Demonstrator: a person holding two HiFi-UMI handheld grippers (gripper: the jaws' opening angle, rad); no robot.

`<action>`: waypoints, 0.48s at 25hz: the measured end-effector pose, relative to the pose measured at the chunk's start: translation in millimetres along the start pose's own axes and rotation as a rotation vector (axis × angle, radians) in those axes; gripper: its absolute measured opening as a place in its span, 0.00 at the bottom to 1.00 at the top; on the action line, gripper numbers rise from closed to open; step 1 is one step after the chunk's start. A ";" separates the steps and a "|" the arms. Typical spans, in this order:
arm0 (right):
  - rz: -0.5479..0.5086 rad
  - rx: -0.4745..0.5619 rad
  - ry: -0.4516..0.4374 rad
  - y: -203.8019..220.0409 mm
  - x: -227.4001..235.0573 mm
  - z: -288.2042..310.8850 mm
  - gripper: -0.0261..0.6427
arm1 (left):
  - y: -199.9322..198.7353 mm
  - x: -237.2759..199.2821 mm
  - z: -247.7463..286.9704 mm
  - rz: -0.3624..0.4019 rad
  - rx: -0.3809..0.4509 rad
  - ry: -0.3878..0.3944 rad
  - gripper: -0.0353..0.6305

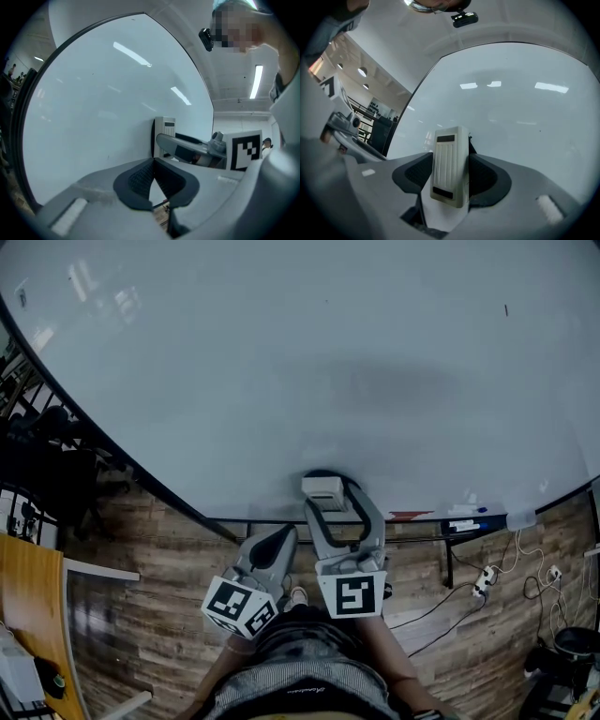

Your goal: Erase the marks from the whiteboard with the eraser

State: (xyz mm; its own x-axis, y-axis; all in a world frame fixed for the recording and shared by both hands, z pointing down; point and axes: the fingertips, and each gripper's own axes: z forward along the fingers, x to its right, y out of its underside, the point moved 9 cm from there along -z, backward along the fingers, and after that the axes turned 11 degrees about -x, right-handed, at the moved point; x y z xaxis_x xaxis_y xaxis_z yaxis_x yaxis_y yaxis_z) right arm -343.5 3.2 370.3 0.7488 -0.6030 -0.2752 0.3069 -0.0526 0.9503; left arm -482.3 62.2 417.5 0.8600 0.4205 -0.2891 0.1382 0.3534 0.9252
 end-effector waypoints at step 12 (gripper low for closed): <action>0.013 0.013 -0.071 17.0 65.2 -26.3 0.41 | 2.5 50.2 63.7 -0.035 -0.028 -0.005 0.06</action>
State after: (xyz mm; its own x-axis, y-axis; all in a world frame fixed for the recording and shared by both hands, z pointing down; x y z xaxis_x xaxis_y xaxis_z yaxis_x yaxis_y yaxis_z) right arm -274.0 -16.1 364.7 0.7092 -0.6583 -0.2523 0.2894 -0.0546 0.9557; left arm -407.4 31.0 420.9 0.8572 0.4032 -0.3204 0.1547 0.3917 0.9070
